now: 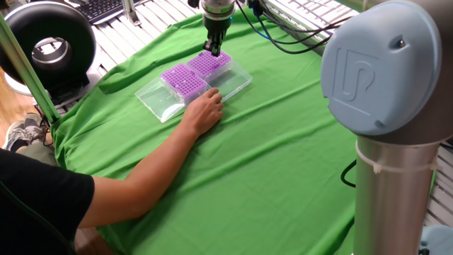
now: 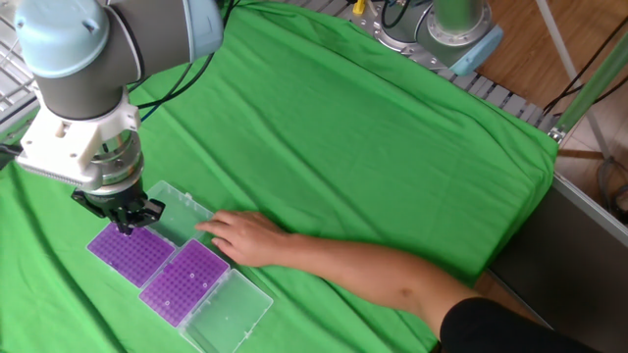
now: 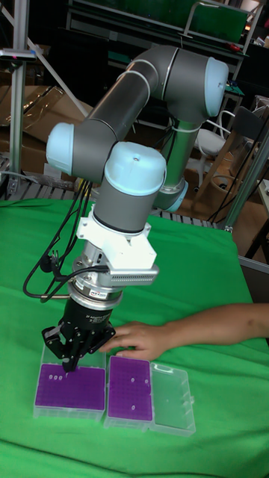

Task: Insert a small pipette tip into the holder for small pipette tips

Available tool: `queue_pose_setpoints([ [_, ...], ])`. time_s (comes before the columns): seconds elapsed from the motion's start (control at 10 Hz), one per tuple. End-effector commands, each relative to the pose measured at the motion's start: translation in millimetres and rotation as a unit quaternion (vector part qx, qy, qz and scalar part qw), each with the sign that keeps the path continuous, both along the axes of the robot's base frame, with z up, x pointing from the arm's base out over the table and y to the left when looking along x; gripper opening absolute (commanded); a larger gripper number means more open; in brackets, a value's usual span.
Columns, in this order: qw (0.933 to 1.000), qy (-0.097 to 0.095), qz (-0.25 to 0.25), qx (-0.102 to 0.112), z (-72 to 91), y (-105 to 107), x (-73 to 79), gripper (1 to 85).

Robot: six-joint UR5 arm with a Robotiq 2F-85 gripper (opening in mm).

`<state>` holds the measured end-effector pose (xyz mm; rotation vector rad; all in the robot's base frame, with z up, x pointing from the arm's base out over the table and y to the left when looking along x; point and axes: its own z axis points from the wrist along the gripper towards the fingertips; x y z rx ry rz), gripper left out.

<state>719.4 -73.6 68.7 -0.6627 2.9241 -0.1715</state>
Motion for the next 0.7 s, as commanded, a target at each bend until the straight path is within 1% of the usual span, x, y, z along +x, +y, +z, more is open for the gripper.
queue_pose_setpoints([
  [0.0,0.9999,-0.003,-0.004,0.01,-1.2,2.6,1.0,1.0],
  [0.6,0.9999,-0.005,-0.006,0.012,-6.0,4.9,2.3,1.0],
])
